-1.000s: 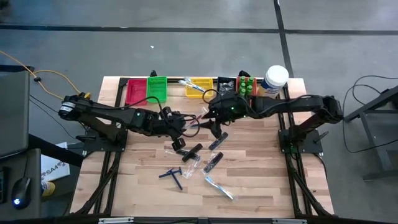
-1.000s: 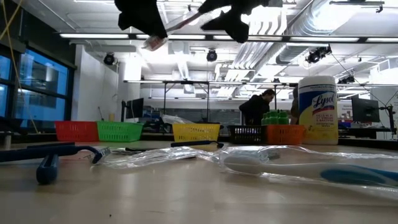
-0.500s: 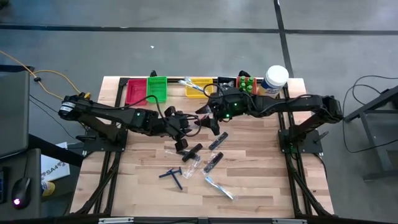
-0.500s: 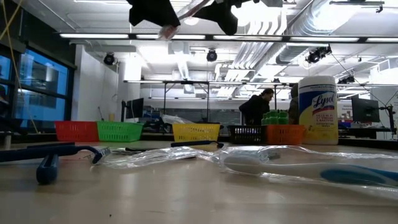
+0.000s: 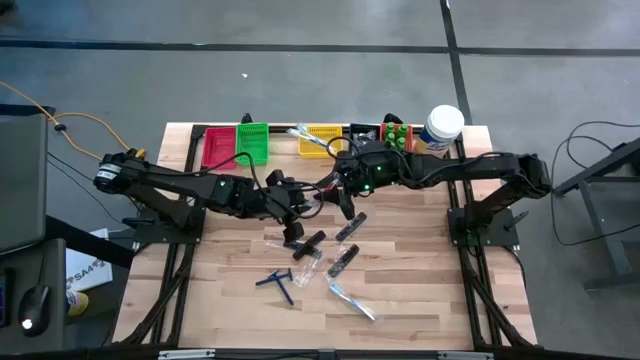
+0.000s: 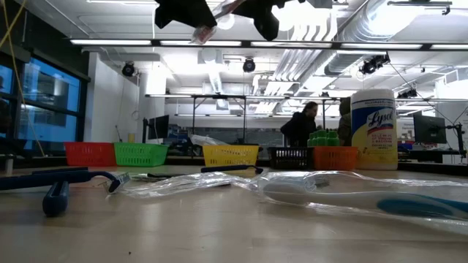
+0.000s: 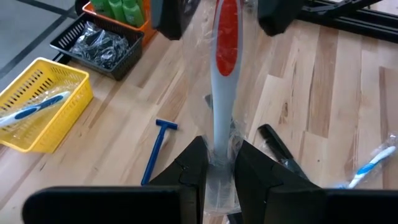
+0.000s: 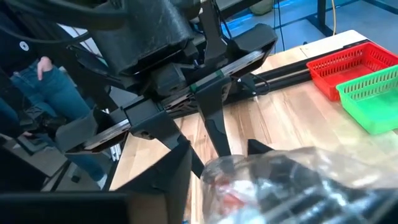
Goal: Pick & Place Travel size toiletries
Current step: Put the orange toothbrush into the yellow bin
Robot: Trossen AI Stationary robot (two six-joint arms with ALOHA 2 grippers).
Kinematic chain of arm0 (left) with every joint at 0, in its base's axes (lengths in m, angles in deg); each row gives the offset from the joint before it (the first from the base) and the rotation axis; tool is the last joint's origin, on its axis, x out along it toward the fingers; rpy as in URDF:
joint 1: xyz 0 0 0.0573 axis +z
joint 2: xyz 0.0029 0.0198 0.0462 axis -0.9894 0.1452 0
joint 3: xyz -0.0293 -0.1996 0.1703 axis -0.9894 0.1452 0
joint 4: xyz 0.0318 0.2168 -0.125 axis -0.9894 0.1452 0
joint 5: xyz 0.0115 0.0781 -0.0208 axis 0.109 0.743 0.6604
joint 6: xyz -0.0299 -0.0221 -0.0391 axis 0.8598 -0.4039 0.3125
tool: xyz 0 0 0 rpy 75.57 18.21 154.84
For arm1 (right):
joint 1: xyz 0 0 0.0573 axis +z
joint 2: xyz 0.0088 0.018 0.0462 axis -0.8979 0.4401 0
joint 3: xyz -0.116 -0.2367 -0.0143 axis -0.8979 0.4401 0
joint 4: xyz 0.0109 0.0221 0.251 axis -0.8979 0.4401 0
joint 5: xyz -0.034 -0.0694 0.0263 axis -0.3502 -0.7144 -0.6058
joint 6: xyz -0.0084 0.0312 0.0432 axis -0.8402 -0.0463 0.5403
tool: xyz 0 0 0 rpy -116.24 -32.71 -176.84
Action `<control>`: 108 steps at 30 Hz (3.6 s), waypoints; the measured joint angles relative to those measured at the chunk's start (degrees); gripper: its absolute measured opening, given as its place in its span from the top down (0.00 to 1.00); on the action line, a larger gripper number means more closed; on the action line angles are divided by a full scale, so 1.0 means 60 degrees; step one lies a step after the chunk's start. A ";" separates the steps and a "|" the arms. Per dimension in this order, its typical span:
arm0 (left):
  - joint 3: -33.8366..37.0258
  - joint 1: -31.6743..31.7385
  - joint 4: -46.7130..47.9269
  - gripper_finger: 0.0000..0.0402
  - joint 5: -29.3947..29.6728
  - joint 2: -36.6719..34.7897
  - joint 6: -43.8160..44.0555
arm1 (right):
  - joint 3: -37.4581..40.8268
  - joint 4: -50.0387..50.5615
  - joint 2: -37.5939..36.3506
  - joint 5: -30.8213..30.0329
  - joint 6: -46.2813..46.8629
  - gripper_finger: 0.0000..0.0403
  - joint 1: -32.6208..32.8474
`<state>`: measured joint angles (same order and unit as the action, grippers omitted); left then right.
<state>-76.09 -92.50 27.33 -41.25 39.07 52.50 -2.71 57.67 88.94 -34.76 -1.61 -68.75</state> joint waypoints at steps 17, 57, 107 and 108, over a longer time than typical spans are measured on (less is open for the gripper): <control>0.0000 0.0004 0.0128 0.73 -0.0142 0.0000 -0.0564 | 0.0000 0.0084 0.0004 -0.0036 0.0098 0.97 -0.0228; -0.0430 0.0004 0.4889 0.51 0.2073 -0.1435 0.1937 | -0.0124 -0.3200 0.3971 -0.2003 0.4293 0.97 -0.4404; -0.0426 0.0004 0.5111 0.51 0.2064 -0.1435 0.2238 | -0.0124 -0.2897 0.4025 -0.2868 0.4758 0.70 -0.4840; -0.0426 0.0004 0.5107 0.51 0.2062 -0.1435 0.2238 | -0.0124 -0.2971 0.4025 -0.2916 0.4756 0.71 -0.4862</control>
<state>-78.65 -92.48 57.97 -28.88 30.46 65.93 -3.45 39.84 113.09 -52.25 26.92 -97.93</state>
